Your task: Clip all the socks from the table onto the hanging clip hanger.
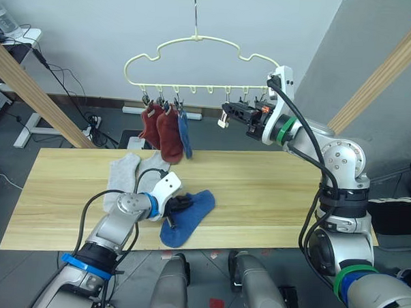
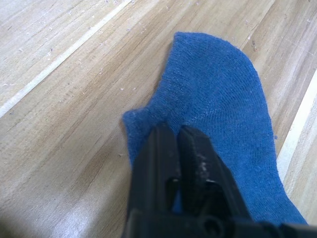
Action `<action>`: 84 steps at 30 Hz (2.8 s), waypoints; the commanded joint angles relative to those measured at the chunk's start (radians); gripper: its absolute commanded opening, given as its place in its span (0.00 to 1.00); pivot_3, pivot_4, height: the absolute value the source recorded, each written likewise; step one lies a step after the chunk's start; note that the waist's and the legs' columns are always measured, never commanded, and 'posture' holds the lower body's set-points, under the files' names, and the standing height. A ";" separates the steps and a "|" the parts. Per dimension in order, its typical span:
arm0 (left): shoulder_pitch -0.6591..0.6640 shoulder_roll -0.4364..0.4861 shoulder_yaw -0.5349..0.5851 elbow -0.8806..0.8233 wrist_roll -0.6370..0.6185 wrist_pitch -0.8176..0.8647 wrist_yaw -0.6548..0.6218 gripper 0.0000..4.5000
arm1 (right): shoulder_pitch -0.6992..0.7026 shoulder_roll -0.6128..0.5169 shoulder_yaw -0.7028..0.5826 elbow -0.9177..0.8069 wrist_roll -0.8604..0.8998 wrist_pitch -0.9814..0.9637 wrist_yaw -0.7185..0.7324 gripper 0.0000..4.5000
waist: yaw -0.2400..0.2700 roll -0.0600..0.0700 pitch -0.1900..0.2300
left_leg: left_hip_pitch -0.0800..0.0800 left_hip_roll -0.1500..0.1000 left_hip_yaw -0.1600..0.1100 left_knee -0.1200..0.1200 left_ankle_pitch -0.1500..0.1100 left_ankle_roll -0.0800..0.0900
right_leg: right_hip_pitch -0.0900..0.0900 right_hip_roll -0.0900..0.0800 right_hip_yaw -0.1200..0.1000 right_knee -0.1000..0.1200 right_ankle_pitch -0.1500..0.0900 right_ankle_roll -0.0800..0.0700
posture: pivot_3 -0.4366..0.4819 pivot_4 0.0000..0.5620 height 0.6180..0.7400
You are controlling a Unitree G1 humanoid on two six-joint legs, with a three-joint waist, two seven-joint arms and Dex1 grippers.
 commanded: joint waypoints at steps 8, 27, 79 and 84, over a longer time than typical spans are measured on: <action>0.020 -0.026 0.203 -0.172 -0.264 -0.005 -0.080 0.00 | -0.016 -0.014 -0.005 -0.012 0.003 -0.026 0.018 0.08 | 0.000 0.000 0.000 | 0.000 0.000 0.000 0.000 0.000 0.000 | 0.000 0.000 0.000 0.000 0.000 0.000 | 0.42 0.56 1.00; 0.025 -0.012 0.291 -0.356 -0.319 -0.205 -0.046 0.00 | -0.119 -0.080 -0.155 0.170 0.163 0.198 0.087 0.08 | 0.003 0.000 0.000 | 0.000 0.000 0.000 0.000 0.000 0.000 | 0.000 0.000 0.000 -0.001 0.001 -0.001 | 0.44 0.54 1.00; -0.095 -0.061 0.258 -0.283 -0.320 -0.201 -0.008 0.00 | -0.085 -0.036 -0.141 0.108 0.196 0.251 0.037 0.08 | 0.003 0.000 0.000 | -0.001 0.000 0.000 0.000 0.000 0.000 | 0.000 0.000 0.000 -0.001 0.001 -0.002 | 0.44 0.56 1.00; -0.106 -0.063 0.260 -0.280 -0.323 -0.200 -0.006 0.00 | -0.080 -0.043 -0.128 0.110 0.187 0.228 0.040 0.08 | 0.003 0.000 0.000 | -0.001 0.000 0.000 0.000 0.000 0.000 | 0.000 0.000 0.000 -0.001 0.001 -0.002 | 0.44 0.56 1.00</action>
